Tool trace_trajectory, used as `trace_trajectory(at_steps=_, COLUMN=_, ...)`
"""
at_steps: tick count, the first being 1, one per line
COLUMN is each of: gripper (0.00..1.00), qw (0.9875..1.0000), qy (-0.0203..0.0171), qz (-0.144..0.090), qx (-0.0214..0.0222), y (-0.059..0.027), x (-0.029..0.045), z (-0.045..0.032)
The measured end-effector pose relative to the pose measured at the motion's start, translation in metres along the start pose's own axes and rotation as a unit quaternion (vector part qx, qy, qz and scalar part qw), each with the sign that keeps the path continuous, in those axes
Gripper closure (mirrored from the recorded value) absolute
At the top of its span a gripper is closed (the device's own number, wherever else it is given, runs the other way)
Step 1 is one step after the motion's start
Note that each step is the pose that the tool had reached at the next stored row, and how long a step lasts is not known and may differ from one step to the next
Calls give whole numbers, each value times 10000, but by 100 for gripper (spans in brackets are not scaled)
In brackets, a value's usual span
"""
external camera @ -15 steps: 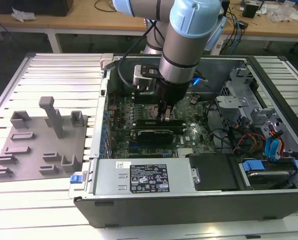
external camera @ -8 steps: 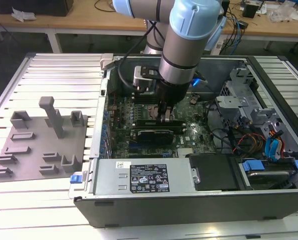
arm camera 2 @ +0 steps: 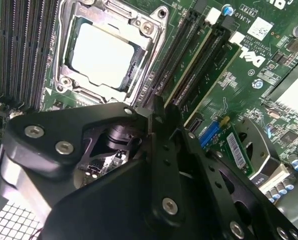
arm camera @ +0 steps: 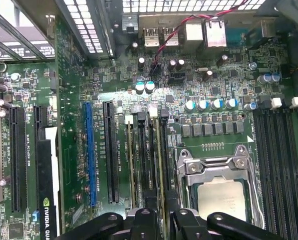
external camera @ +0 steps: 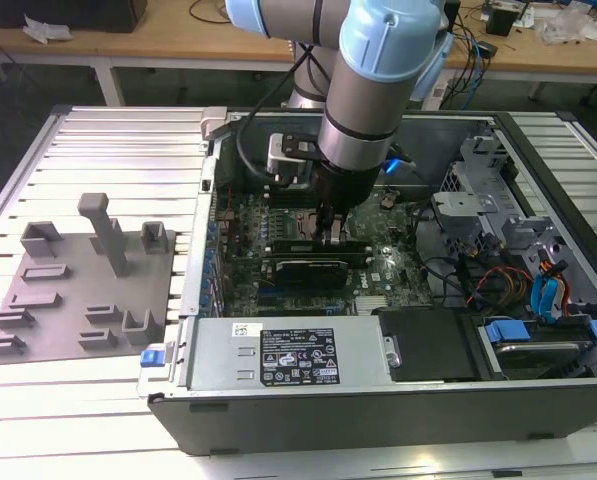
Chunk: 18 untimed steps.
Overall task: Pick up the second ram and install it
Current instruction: 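Insert the second ram into the second slot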
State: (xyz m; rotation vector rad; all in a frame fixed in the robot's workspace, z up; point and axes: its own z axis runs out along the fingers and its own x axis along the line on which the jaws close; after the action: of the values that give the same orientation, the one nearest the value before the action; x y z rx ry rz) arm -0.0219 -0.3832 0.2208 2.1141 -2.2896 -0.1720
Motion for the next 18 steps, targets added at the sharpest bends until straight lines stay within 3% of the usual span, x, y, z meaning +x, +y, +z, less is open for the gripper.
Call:
trace_trajectory(at_steps=4, gripper=82, qw=10000, qy=16, qz=2, qx=3, y=34, x=-40, z=-320)
trace_trajectory(at_steps=5, gripper=92, qw=10000, qy=32, qz=3, qx=4, y=40, x=-52, z=-371)
trace_trajectory(at_steps=7, gripper=92, qw=10000, qy=42, qz=3, qx=4, y=45, x=-57, z=-430)
trace_trajectory(at_steps=9, gripper=92, qw=10000, qy=41, qz=4, qx=5, y=46, x=-57, z=-430)
trace_trajectory(at_steps=10, gripper=92, qw=10000, qy=38, qz=1, qx=75, y=47, x=-56, z=-432)
trace_trajectory(at_steps=11, gripper=92, qw=9996, qy=21, qz=-13, qx=277, y=45, x=-57, z=-430)
trace_trajectory(at_steps=12, gripper=92, qw=9992, qy=10, qz=-21, qx=399, y=45, x=-57, z=-428)
trace_trajectory(at_steps=14, gripper=92, qw=9991, qy=7, qz=-22, qx=419, y=45, x=-57, z=-427)
trace_trajectory(at_steps=18, gripper=92, qw=9987, qy=3, qz=-27, qx=500, y=46, x=-57, z=-428)
